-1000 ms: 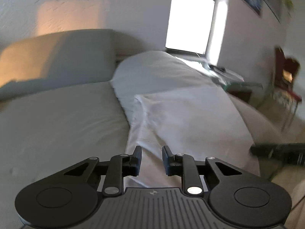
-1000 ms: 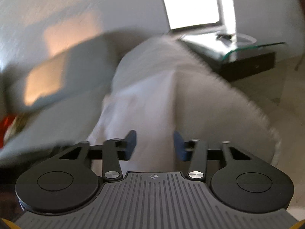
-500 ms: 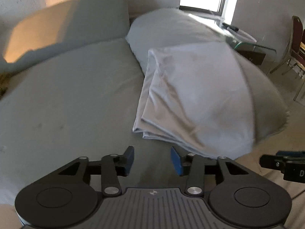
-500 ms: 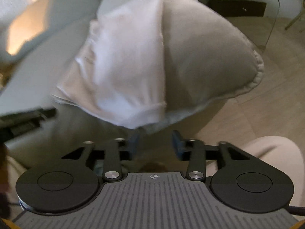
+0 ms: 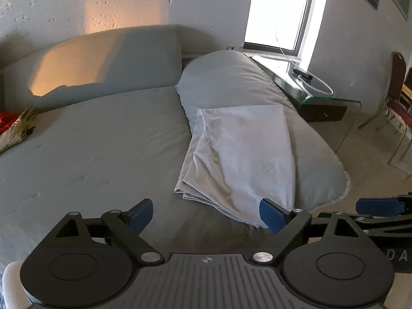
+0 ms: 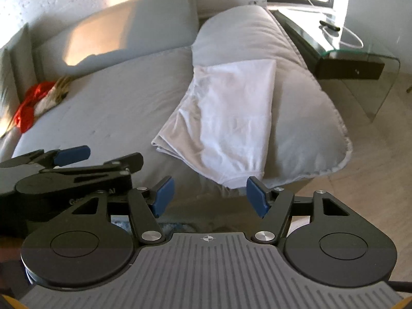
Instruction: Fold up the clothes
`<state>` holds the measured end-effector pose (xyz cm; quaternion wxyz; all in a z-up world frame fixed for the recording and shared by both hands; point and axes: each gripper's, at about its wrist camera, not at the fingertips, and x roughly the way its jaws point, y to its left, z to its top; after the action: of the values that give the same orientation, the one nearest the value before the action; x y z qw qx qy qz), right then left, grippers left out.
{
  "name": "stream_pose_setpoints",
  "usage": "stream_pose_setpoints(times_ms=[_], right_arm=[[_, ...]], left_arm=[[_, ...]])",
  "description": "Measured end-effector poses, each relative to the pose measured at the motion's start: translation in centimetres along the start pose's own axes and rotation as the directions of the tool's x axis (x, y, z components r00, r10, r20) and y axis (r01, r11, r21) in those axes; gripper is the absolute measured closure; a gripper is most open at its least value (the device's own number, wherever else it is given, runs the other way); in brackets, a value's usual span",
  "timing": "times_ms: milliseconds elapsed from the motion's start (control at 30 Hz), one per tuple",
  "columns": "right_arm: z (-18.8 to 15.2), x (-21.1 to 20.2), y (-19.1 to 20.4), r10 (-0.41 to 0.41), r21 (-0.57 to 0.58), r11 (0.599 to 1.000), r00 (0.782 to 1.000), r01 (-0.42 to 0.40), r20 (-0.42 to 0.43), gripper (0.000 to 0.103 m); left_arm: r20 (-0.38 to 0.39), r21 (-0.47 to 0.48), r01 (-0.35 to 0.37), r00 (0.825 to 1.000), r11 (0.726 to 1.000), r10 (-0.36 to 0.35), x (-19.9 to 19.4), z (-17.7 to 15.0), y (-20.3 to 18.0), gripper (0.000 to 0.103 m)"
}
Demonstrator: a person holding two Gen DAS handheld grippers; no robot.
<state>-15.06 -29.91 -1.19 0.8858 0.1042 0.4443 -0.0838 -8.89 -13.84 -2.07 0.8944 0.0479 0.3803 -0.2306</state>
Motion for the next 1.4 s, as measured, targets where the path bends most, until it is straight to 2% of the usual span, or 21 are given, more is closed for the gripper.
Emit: stream_pose_setpoints(times_ms=[200, 467, 967, 1400], right_arm=[[0.4, -4.2, 0.3, -0.027, -0.019, 0.999, 0.999, 0.027, -0.023, 0.033], [0.9, -7.5, -0.1, -0.093, -0.051, 0.994, 0.996, 0.093, 0.003, 0.033], [0.5, -5.6, -1.4, -0.101, -0.04, 0.994, 0.995, 0.101, -0.002, 0.033], [0.7, -5.1, -2.2, -0.103, -0.028, 0.994, 0.995, 0.103, -0.013, 0.033]], left_arm=[[0.007, 0.009, 0.027, 1.0, 1.0, -0.027, -2.5, 0.9, -1.3, 0.012], [0.014, 0.004, 0.038, 0.999, 0.999, -0.038, -3.5, 1.4, -2.9, 0.012], [-0.034, -0.015, 0.02, 0.999, 1.0, -0.02, -1.4, 0.9, -3.4, 0.012], [-0.026, -0.002, 0.04, 0.999, 0.999, -0.04, -0.5, 1.0, -4.0, 0.012]])
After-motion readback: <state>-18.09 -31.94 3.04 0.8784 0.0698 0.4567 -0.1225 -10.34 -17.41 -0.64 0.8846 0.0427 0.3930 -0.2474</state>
